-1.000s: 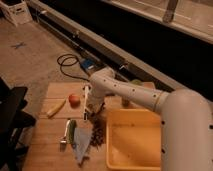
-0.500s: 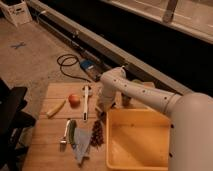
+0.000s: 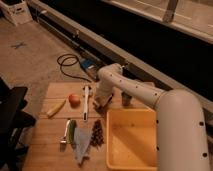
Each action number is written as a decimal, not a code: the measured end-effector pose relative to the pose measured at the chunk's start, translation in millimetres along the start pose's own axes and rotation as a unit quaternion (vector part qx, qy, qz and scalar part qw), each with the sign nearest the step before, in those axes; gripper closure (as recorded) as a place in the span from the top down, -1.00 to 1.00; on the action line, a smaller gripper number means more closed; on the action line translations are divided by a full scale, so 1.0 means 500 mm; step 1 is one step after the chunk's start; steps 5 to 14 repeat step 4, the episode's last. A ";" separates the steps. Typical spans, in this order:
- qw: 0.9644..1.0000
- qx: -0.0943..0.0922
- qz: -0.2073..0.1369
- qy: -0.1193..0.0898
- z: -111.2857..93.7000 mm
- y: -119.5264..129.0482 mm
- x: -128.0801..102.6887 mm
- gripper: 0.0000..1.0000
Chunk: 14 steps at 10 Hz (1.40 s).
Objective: Wipe table surface with eraser
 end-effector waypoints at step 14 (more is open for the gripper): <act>1.000 -0.008 0.006 -0.019 0.005 0.041 -0.105 -1.00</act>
